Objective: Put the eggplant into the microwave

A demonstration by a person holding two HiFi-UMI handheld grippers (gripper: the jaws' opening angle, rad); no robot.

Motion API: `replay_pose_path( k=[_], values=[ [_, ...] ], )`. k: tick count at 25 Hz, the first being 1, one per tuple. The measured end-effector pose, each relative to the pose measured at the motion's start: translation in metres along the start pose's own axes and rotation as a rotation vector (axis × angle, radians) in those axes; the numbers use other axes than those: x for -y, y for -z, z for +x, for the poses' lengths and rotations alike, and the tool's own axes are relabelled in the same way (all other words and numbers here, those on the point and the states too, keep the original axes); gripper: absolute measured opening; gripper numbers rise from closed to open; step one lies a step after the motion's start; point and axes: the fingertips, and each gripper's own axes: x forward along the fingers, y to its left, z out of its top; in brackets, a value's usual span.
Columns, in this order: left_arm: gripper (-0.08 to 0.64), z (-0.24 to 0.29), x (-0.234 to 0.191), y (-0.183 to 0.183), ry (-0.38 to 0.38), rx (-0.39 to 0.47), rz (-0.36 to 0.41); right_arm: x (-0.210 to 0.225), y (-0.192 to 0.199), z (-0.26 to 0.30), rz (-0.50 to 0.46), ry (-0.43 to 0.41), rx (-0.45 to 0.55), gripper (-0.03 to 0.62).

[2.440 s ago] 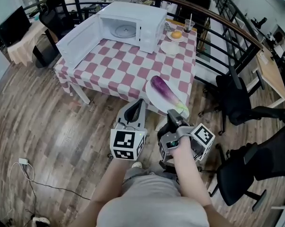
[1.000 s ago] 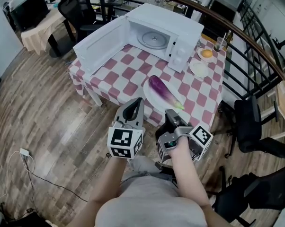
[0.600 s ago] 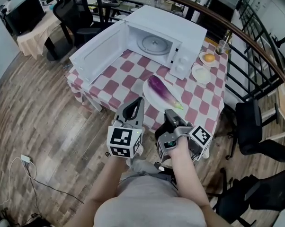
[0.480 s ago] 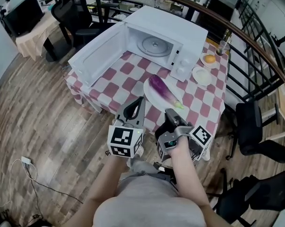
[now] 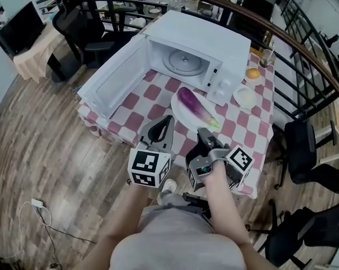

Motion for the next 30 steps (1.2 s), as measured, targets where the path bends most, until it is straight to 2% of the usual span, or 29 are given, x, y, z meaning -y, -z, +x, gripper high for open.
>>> replay_pose_path(
  k=[11,21,30],
  values=[
    [-0.002,0.030,-0.029,0.000,-0.002,0.012,-0.037,-0.013,-0.006,0.040,-0.036,-0.016,0.005,0.035],
    [-0.002,0.040,-0.058,0.002,-0.026,0.014,-0.054,-0.005,-0.004,0.061,-0.036,0.004,0.010,0.035],
    [-0.002,0.073,-0.089,-0.010,0.028,0.025,-0.037,-0.004,-0.013,0.095,-0.043,0.004,0.065,0.035]
  ],
)
